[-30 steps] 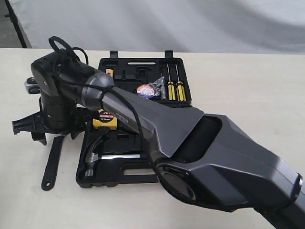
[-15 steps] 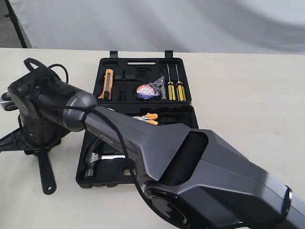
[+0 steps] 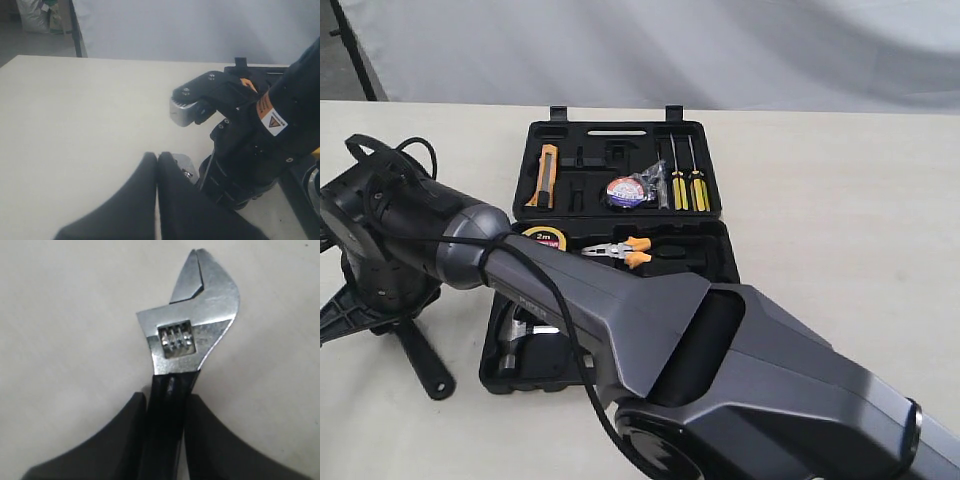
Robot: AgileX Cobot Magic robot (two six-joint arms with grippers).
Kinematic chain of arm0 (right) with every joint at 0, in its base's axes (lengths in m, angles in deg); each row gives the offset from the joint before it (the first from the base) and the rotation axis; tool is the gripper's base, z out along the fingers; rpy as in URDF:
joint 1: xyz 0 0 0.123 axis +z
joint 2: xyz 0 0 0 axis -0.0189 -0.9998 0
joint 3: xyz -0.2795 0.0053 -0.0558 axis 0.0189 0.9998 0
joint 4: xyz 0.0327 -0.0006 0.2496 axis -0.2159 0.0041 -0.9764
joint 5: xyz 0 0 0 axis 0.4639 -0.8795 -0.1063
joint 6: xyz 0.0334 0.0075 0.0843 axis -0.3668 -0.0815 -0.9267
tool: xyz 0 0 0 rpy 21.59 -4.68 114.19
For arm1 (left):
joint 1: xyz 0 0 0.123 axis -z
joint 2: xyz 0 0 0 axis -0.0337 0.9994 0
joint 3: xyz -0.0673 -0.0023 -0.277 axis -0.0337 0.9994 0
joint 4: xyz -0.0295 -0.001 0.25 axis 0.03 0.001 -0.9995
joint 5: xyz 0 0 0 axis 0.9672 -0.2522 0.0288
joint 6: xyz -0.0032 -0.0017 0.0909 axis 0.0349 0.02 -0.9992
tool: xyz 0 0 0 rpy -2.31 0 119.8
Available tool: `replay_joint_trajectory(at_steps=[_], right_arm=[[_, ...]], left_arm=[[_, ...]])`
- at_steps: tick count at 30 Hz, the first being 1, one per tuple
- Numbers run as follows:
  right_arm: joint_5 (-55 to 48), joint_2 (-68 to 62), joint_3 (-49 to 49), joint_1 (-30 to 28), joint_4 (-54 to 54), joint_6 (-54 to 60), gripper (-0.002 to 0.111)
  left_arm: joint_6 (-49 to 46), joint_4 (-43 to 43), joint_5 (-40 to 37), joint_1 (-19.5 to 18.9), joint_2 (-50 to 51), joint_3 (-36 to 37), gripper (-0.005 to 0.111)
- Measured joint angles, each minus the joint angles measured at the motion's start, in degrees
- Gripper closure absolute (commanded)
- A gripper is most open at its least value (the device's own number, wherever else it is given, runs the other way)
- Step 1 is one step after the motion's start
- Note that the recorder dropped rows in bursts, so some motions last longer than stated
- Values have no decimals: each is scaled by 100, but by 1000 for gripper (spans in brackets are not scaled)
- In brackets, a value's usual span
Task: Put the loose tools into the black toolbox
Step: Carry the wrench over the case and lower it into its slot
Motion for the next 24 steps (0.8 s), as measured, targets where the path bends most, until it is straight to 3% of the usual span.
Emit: replay_joint_trajectory(at_steps=[22, 24], right_arm=[[-226, 513, 21, 0, 49, 450, 108], [-226, 477, 21, 0, -42, 493, 105]], left_arm=[[0, 0, 0, 0, 0, 0, 105], [0, 0, 0, 0, 0, 0, 105]])
